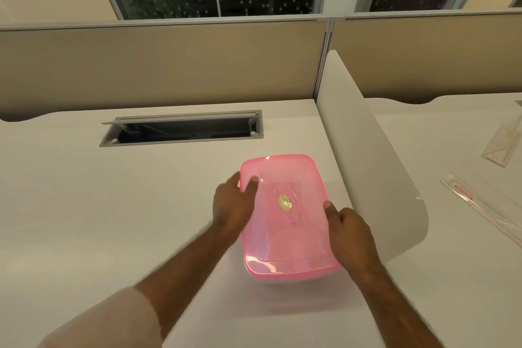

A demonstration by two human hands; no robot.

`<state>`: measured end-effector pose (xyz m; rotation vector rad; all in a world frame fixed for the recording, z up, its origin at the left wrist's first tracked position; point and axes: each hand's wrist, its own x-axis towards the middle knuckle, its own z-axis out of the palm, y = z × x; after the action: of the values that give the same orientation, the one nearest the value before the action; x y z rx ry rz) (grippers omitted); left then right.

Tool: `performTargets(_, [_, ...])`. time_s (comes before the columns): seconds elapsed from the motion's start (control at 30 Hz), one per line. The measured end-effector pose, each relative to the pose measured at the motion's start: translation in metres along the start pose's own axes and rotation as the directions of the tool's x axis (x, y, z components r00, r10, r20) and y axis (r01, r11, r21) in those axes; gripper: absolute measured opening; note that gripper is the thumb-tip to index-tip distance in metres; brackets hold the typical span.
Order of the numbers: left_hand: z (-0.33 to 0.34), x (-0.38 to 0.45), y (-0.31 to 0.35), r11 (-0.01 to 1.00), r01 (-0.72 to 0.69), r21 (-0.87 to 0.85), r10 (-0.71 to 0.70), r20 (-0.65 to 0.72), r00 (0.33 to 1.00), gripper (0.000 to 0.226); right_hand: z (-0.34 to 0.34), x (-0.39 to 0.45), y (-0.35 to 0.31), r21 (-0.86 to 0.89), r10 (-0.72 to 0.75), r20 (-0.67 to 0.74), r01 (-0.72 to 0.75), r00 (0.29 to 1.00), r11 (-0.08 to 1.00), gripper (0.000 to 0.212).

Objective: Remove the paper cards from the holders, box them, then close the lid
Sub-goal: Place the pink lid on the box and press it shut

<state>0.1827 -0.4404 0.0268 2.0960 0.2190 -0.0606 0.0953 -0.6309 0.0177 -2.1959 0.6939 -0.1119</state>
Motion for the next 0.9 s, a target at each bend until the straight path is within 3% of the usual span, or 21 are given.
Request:
performTargets(0.07, [-0.001,-0.031,-0.014,0.999,-0.006,0.037,0.007,-0.008,1.000,0.039,0.000,-0.001,0.000,0.013,0.005,0.000,-0.005,1.000,1.000,0.048])
performTargets(0.2, [-0.002,-0.075,-0.024,0.973,0.228,-0.037,-0.229,-0.049,0.972,0.047,0.000,-0.002,-0.002,0.026,0.000,-0.009,0.000,1.000,1.000,0.048])
performTargets(0.4, [0.011,-0.084,-0.012,0.911,0.393,-0.128,-0.401,-0.042,0.915,0.050,-0.001,-0.003,-0.003,0.007,-0.010,-0.017,0.010,1.000,1.000,0.048])
performTargets(0.6, [0.015,-0.082,-0.023,0.942,0.311,-0.125,-0.325,-0.116,0.939,0.056,-0.001,-0.004,-0.003,0.013,-0.012,-0.016,0.012,1.000,1.000,0.048])
performTargets(0.9, [0.017,-0.080,-0.024,0.935,0.346,-0.081,-0.353,-0.101,0.930,0.059,-0.005,-0.009,-0.004,0.113,0.025,-0.021,-0.022,0.999,0.993,0.051])
